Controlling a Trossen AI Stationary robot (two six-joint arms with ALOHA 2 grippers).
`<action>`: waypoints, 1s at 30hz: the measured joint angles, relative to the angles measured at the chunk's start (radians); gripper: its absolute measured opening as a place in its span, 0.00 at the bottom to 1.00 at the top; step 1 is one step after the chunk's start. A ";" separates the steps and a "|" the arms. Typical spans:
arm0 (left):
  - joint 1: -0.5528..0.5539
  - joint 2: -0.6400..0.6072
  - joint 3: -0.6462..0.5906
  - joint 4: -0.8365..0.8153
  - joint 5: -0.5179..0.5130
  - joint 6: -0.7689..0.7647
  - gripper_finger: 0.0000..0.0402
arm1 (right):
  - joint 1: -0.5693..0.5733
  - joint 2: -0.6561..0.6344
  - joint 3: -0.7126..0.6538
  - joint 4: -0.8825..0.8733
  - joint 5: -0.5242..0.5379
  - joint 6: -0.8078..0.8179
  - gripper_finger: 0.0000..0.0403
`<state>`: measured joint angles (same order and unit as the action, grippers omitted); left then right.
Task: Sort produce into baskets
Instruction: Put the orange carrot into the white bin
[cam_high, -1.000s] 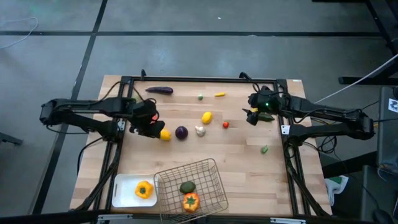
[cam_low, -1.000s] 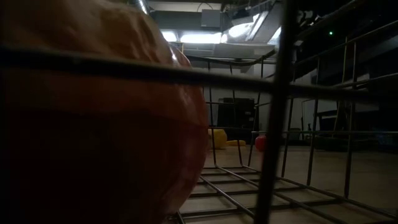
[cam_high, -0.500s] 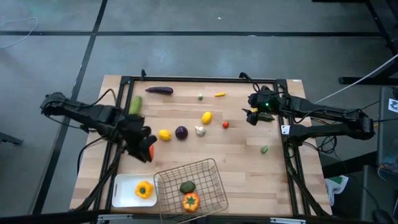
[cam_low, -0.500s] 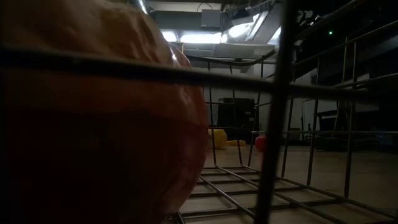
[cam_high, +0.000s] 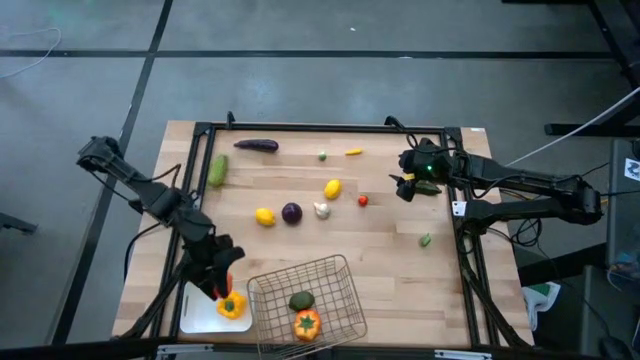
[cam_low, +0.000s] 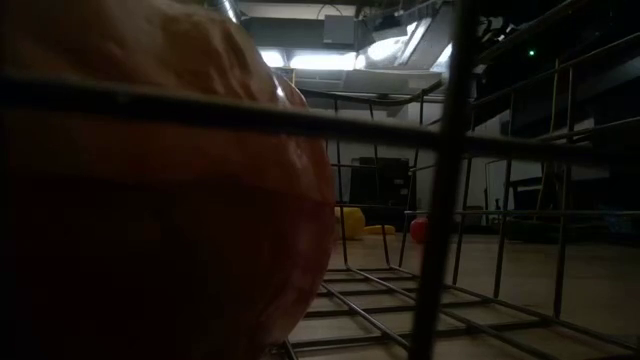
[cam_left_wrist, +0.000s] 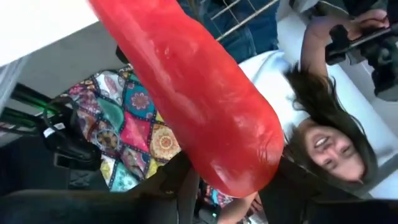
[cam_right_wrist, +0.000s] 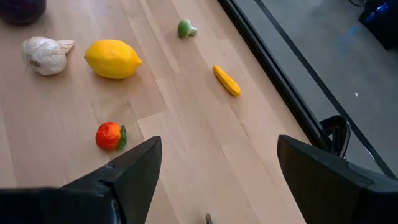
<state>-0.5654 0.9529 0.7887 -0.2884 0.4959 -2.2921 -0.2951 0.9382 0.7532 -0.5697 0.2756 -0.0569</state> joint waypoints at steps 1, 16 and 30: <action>-0.012 0.010 0.000 0.007 -0.010 -0.002 0.35 | 0.000 0.000 0.000 0.000 0.000 0.000 0.78; -0.080 0.228 0.000 0.221 -0.101 0.058 0.35 | 0.000 0.000 0.000 0.000 0.000 0.000 0.78; -0.095 0.236 0.000 0.069 -0.103 0.119 0.35 | 0.000 0.000 0.000 0.000 -0.003 0.000 0.78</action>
<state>-0.6603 1.1889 0.7883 -0.2191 0.3927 -2.1729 -0.2951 0.9386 0.7536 -0.5701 0.2723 -0.0568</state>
